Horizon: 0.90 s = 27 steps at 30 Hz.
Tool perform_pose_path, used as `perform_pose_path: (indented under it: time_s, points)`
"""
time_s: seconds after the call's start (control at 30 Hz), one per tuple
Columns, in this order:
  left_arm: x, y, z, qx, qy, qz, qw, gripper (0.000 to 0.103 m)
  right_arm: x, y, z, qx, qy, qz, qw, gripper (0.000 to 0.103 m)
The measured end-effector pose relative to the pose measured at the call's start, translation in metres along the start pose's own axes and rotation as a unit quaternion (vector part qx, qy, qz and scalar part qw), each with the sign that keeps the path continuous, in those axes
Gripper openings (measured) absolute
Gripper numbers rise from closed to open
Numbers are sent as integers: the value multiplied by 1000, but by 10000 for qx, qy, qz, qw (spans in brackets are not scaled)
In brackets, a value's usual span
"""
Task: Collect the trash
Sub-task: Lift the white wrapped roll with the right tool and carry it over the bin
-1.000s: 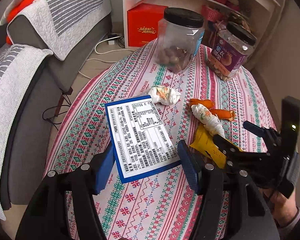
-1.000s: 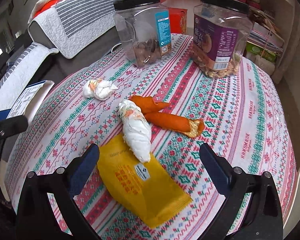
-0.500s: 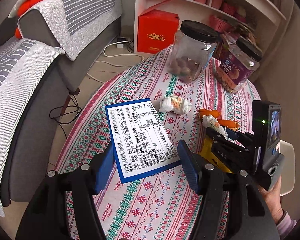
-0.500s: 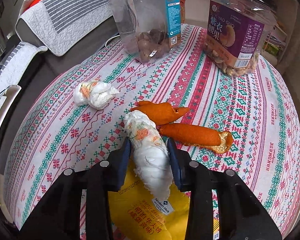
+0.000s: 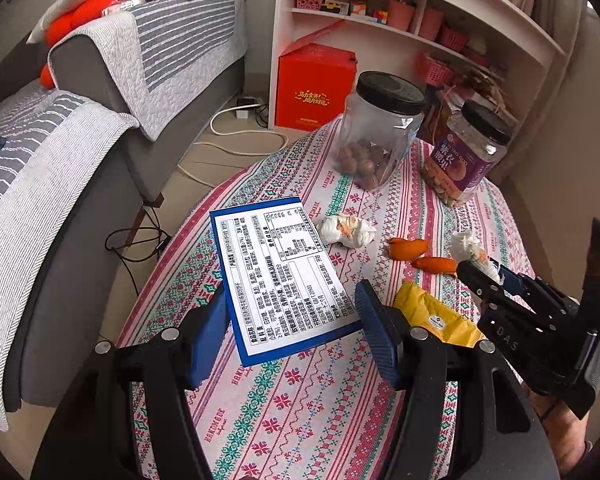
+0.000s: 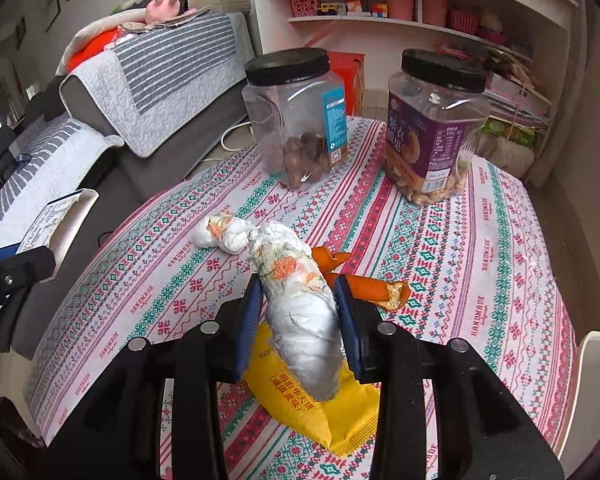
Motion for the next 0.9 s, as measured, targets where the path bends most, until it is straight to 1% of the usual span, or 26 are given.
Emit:
perform_pose_path:
  time_s: [0.2,0.33,0.5,0.57,0.63,0.9]
  points:
    - [3,-9,-7,50,-92,8,9999,62,-3,-5,-36,114,-226,-100,9996,35]
    - [6,-20,-12,110,-132,50,9998,62,1,-13,-52,135,-292,-9,9995,35]
    - [9,-44,-17,202,-201,229,9993,61,8,-24,-68,182,-388,13,9991,35]
    - [11,-55,-18,238,-216,320,9990,57,12,-30,-75,218,-455,29,9987,35]
    - [13,-66,-18,265,-226,391,9986,57,16,-36,-80,292,-531,34,9982,35]
    - [18,-105,-21,435,-371,649,9963,57,26,-70,-100,400,-649,352,9965,35]
Point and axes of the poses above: each gripper's, at about its wrist camera, not at the fingertips, and z roughly the way its jaws point, y to its left, x to its underside, the point moved 4 cm from there along z, roughly the way its jaws point, and after that the axes turned 11 degrees about -x, right-handed, at the moved point
